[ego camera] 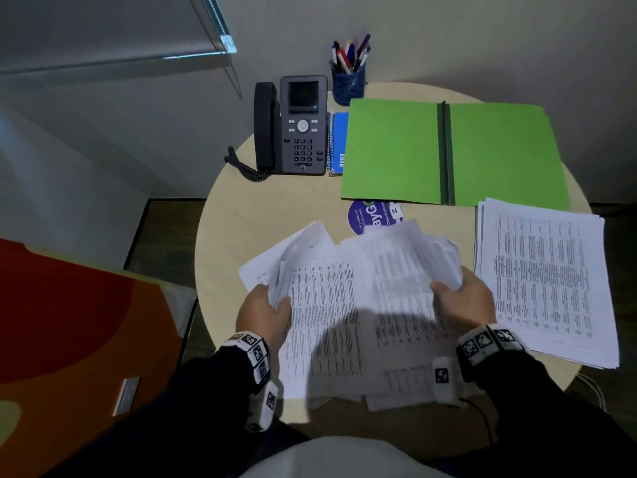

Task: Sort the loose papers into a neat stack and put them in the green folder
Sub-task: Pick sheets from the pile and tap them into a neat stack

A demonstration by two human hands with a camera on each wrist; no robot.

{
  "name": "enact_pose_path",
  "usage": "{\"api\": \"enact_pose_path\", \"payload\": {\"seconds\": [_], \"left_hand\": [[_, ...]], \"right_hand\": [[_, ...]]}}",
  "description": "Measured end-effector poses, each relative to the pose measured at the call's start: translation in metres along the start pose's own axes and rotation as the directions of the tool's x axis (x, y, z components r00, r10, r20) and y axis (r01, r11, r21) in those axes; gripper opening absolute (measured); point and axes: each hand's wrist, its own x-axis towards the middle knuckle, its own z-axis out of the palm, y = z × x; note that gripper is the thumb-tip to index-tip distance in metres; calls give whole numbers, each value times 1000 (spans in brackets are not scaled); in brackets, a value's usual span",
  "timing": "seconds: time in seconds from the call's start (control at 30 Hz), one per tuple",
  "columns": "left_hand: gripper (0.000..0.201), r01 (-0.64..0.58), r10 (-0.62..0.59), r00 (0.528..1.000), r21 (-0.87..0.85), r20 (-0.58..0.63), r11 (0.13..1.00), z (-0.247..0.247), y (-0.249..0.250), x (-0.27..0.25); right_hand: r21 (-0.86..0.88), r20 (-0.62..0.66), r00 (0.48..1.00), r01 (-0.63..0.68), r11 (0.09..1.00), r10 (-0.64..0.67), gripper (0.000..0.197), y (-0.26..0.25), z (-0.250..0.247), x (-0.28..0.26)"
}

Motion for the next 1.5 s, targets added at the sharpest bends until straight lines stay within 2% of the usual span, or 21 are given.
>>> {"api": "enact_pose_path", "payload": {"seconds": [0.07, 0.13, 0.27, 0.43, 0.53, 0.6, 0.67, 0.8, 0.9, 1.0, 1.03, 1.07, 1.1, 1.13, 1.17, 1.2, 1.27, 1.33, 1.4, 1.43, 1.5], "left_hand": [[51, -97, 84, 994, 203, 68, 974, 1, -7, 10], [67, -108, 50, 983, 340, 174, 934, 4, -10, 18], [58, -195, 78, 964, 481, 254, 854, 15, -13, 25], [49, -222, 166, 972, 425, 167, 878, 25, -14, 20], [38, -255, 250, 966, 339, 57, 906, 32, -20, 16], [31, -234, 247, 969, 253, -18, 939, 33, -18, 10], [35, -186, 198, 977, 133, -82, 973, 33, -10, 2], [71, 39, -43, 985, -28, -164, 999, 31, 6, 1], [81, 307, -319, 944, -129, -83, 943, 25, 16, 8], [84, 516, -536, 844, -244, -21, 821, 13, 20, 10], [84, 556, -577, 817, -278, 7, 783, 11, 19, 10], [84, 547, -577, 814, -420, 67, 724, 9, 16, 10], [85, 553, -539, 826, -427, 167, 716, 9, 11, 13], [85, 588, -530, 809, -324, 255, 741, 14, 4, 14], [81, 636, -574, 770, -264, 278, 725, 14, 4, 15], [72, 631, -582, 770, -176, 262, 756, 3, 11, 13], [48, 575, -537, 808, -120, 243, 809, -9, 13, 16], [34, 498, -457, 841, -86, 289, 863, -14, 17, 16], [13, 459, -424, 871, -104, 248, 882, -16, 15, 17], [13, 425, -399, 893, -94, 209, 900, -18, 18, 12], [4, 354, -331, 934, -219, 137, 909, -14, 19, 9]], "right_hand": [[21, -20, 1000, 3, 1000, -2, 21, 7, -15, 3], [24, -16, 1000, 2, 1000, -2, 23, 10, -23, 6], [22, -15, 1000, 11, 1000, -11, 16, 8, -26, 4], [17, 9, 1000, 28, 999, -28, 15, 2, -14, -1], [-13, 24, 999, 49, 999, -49, 20, -1, -8, -1], [-35, 27, 998, 65, 997, -64, 26, -2, -5, -1], [-59, 22, 998, 68, 996, -66, 28, -1, -4, -1], [-78, 29, 998, 50, 996, -48, 29, 1, -2, -1], [-68, 33, 999, 31, 997, -29, 32, 2, 0, -1], [-52, 48, 999, 16, 999, -13, 35, 1, 2, 0], [-47, 53, 999, 5, 999, -3, 35, 2, 2, 1], [-44, 58, 998, -6, 999, 8, 34, 4, 2, 2], [-40, 62, 998, -12, 999, 14, 33, 6, 2, 2], [-32, 66, 998, -16, 999, 18, 32, 8, 2, 2], [-18, 70, 997, -17, 1000, 18, 31, 10, 2, 2], [-6, 74, 997, -17, 1000, 17, 32, 10, 2, 0], [10, 83, 996, -14, 1000, 14, 36, 11, 1, -1], [26, 86, 996, -9, 1000, 6, 36, 8, -2, -2], [42, 82, 997, 5, 999, -8, 31, -1, -10, -3], [51, 79, 997, 17, 999, -21, 26, -7, -16, -3], [82, 57, 997, 43, 996, -48, 16, -21, -33, -5]]}}
